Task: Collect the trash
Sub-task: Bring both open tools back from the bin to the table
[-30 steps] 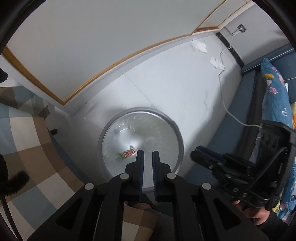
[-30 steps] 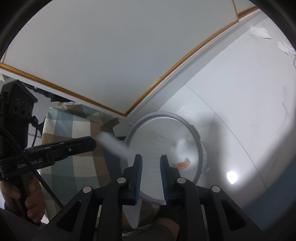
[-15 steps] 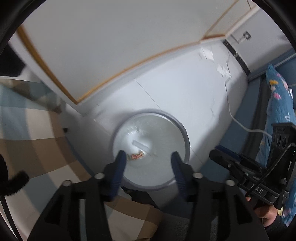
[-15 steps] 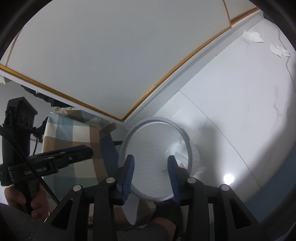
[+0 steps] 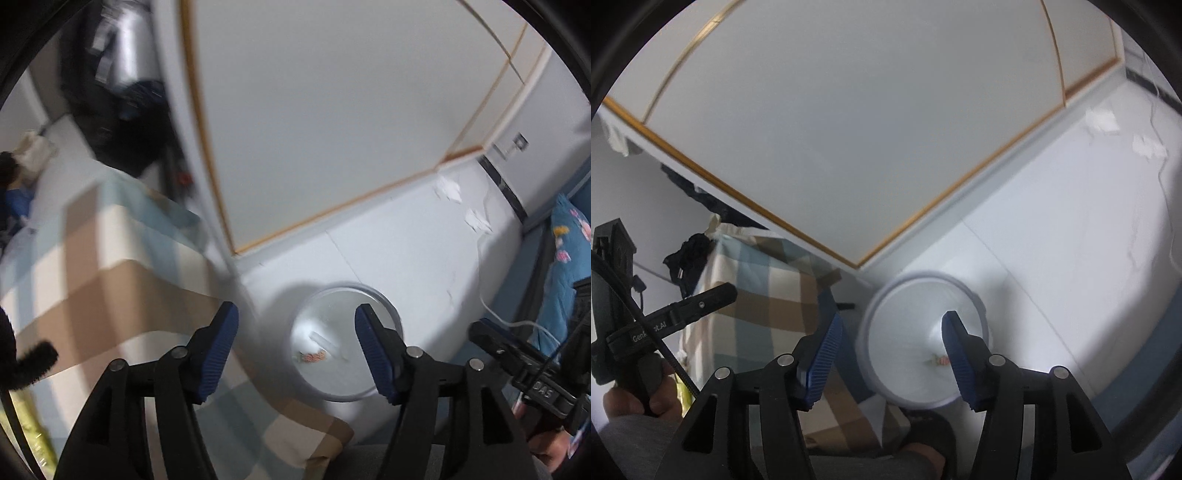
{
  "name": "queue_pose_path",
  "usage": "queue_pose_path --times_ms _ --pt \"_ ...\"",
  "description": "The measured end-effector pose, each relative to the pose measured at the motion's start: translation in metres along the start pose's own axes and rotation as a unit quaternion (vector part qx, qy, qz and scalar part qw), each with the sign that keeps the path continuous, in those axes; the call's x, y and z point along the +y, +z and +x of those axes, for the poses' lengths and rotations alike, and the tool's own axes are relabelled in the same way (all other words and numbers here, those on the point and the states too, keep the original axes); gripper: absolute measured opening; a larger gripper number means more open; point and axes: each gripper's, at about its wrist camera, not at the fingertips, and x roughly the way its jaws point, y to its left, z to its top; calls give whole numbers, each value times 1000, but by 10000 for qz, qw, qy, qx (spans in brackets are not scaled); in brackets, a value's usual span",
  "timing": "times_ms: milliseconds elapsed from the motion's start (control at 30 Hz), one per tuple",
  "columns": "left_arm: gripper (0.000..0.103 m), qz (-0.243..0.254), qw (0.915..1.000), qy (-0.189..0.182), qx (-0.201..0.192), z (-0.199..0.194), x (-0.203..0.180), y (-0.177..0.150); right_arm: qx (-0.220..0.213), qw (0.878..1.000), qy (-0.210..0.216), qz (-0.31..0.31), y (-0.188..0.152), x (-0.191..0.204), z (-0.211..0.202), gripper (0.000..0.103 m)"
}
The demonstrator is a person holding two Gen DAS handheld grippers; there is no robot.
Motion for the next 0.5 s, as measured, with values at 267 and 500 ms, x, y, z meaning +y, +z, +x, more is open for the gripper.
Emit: queue_pose_path --times_ms 267,500 --pt "78 -300 9942 352 -974 -67 32 -11 -643 9962 -9 -585 12 59 -49 65" --pt "84 -567 9825 571 -1682 -119 69 -24 -1329 9836 15 -1220 12 122 -102 71"
